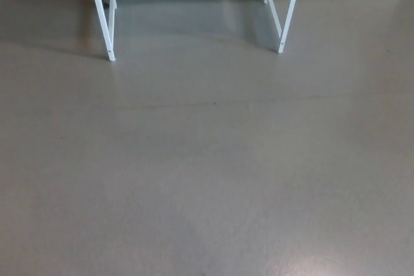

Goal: The robot walks towards a desk on which a file tray is kept in the middle and a stapler is kept to its right. The robot lifts the stapler using its right hand and places it on the file tray.

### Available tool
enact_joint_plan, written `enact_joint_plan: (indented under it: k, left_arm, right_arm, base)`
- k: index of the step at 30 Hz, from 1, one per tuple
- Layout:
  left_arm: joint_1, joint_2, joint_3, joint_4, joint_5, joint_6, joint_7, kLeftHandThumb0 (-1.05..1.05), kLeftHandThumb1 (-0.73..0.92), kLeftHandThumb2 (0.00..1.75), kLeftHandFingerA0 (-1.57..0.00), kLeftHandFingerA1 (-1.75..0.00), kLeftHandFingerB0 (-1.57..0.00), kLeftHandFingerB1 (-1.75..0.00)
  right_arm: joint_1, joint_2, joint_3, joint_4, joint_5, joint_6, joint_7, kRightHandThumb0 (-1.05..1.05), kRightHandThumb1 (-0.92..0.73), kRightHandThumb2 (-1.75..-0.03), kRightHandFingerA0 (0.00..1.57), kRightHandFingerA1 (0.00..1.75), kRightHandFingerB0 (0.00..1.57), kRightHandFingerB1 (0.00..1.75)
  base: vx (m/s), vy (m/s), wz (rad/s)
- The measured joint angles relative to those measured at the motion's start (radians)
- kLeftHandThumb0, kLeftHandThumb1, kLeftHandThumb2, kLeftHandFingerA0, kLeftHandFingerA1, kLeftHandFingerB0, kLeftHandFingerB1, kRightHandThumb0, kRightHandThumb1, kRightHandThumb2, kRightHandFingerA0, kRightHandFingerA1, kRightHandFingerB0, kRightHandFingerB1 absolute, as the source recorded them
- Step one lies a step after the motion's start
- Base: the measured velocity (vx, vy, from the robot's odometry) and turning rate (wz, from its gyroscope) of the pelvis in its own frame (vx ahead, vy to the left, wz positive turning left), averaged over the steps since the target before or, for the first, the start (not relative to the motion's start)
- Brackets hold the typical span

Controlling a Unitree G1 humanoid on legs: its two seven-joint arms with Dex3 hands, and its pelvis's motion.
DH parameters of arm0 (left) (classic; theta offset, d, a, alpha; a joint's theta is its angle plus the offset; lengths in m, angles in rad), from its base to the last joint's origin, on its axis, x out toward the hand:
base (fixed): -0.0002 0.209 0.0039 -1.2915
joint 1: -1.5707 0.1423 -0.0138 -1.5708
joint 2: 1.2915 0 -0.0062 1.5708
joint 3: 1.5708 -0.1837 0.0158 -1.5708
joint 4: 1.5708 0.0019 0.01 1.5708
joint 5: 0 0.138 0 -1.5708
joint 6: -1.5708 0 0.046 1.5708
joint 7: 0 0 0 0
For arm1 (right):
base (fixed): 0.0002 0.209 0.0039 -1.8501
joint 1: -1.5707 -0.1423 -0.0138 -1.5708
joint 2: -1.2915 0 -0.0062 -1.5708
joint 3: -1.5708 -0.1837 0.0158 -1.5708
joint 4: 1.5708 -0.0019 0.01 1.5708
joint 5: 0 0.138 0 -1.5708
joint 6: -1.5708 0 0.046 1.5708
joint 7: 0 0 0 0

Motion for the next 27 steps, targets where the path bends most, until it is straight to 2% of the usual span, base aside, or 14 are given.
enact_joint_plan:
  k: [1, 6, 8, 9, 10, 11, 12, 13, 14, 19, 20, 21, 25, 27]
  left_arm:
    - [0.008, 0.006, -0.005, -0.025, 0.001, 0.001, -0.002, -0.37, 0.58, 1.14, -0.03, -0.53, 0.0, -0.51]
    - [0.041, 0.009, -0.015, -0.141, 0.002, 0.002, -0.016, -0.36, 0.58, 1.14, -0.02, -0.53, 0.0, -0.51]
    - [0.046, 0.01, -0.016, -0.169, 0.002, 0.013, -0.019, -0.72, 0.92, 0.68, -0.11, -0.46, -0.08, -0.32]
    - [0.046, 0.01, -0.015, -0.178, 0.002, 0.019, -0.02, -0.79, 0.74, 1.07, -0.12, -0.55, 0.0, -0.4]
    - [0.048, 0.01, -0.014, -0.186, 0.001, 0.026, -0.022, -0.71, 0.91, 0.68, -0.07, -0.46, -0.08, -0.29]
    - [0.049, 0.01, -0.01, -0.194, -0.001, 0.034, -0.024, -0.74, 0.74, 1.08, -0.04, -0.52, -0.01, -0.4]
    - [0.051, 0.01, -0.006, -0.202, -0.002, 0.044, -0.025, -0.73, 0.92, 0.7, -0.07, -0.46, -0.09, -0.29]
    - [0.054, 0.01, -0.004, -0.209, -0.002, 0.051, -0.026, -0.74, 0.73, 1.09, -0.05, -0.52, -0.01, -0.39]
    - [0.057, 0.01, -0.003, -0.215, -0.003, 0.057, -0.027, -0.75, 0.75, 1.03, -0.08, -0.52, -0.04, -0.43]
    - [0.06, 0.013, -0.003, -0.228, -0.001, 0.077, -0.028, -0.74, 0.74, 1.09, -0.06, -0.53, 0.0, -0.41]
    - [0.06, 0.014, -0.003, -0.227, -0.001, 0.078, -0.028, -0.74, 0.74, 1.09, -0.06, -0.53, 0.0, -0.41]
    - [0.059, 0.017, -0.003, -0.224, -0.001, 0.079, -0.028, -0.79, 0.76, 1.09, -0.12, -0.55, 0.0, -0.42]
    - [0.064, 0.024, -0.005, -0.226, 0.0, 0.079, -0.028, -0.71, 0.74, 1.09, -0.08, -0.54, -0.01, -0.43]
    - [0.063, 0.024, -0.006, -0.226, 0.0, 0.079, -0.029, -0.77, 0.74, 1.08, -0.13, -0.56, -0.02, -0.43]
  right_arm:
    - [0.002, 0.0, 0.0, 0.0, 0.001, 0.0, 0.001, -0.58, -0.78, -0.64, 0.0, 0.42, 0.0, 0.08]
    - [0.009, 0.002, -0.005, -0.02, 0.01, 0.003, 0.003, -0.58, -0.79, -0.64, 0.0, 0.3, 0.0, 0.08]
    - [0.014, 0.002, -0.005, -0.024, 0.013, 0.004, 0.003, -0.63, -0.64, -0.92, 0.0, 0.29, 0.0, 0.09]
    - [0.014, 0.002, -0.005, -0.024, 0.014, 0.004, 0.003, -0.55, -0.79, -0.63, 0.0, 0.24, 0.0, 0.07]
    - [0.013, 0.002, -0.005, -0.022, 0.015, 0.004, 0.003, -0.68, -0.67, -0.9, 0.0, 0.21, 0.0, 0.0]
    - [0.011, 0.002, -0.004, -0.015, 0.015, 0.004, 0.003, -0.68, -0.65, -0.91, 0.0, 0.28, 0.0, 0.06]
    - [0.009, 0.003, -0.004, -0.009, 0.016, 0.004, 0.002, -0.58, -0.8, -0.64, 0.0, 0.25, 0.0, 0.05]
    - [0.009, 0.002, -0.001, -0.006, 0.016, 0.005, 0.002, -0.69, -0.65, -0.91, 0.0, 0.21, 0.0, 0.02]
    - [0.011, 0.002, 0.001, -0.007, 0.016, 0.009, 0.003, -0.56, -0.77, -0.65, 0.0, 0.31, 0.0, 0.09]
    - [0.021, 0.011, -0.005, -0.016, 0.027, 0.01, 0.003, -0.59, -0.79, -0.63, 0.0, 0.44, 0.0, 0.09]
    - [0.02, 0.011, -0.005, -0.015, 0.028, 0.009, 0.003, -0.59, -0.79, -0.63, 0.0, 0.44, 0.0, 0.09]
    - [0.017, 0.012, -0.005, -0.009, 0.029, 0.008, 0.003, -0.68, -0.63, -0.91, 0.0, 0.42, 0.0, 0.06]
    - [0.014, 0.012, -0.008, 0.0, 0.033, 0.009, 0.004, -0.56, -0.79, -0.63, 0.02, 0.52, 0.0, 0.08]
    - [0.015, 0.012, -0.009, -0.004, 0.034, 0.01, 0.004, -0.64, -0.62, -0.91, 0.01, 0.47, 0.0, 0.09]
  base:
    - [0.11, -0.238, 0.19]
    - [0.22, -0.172, 0.11]
    - [0.16, -0.133, -0.04]
    - [0.14, -0.078, -0.04]
    - [0.13, -0.034, -0.05]
    - [0.13, -0.013, -0.07]
    - [0.13, 0.019, -0.08]
    - [0.15, 0.049, -0.04]
    - [0.18, 0.089, -0.08]
    - [0.28, 0.119, 0.12]
    - [0.31, 0.103, 0.13]
    - [0.17, 0.05, 0.06]
    - [0.13, -0.015, 0.08]
    - [0.16, -0.094, 0.07]
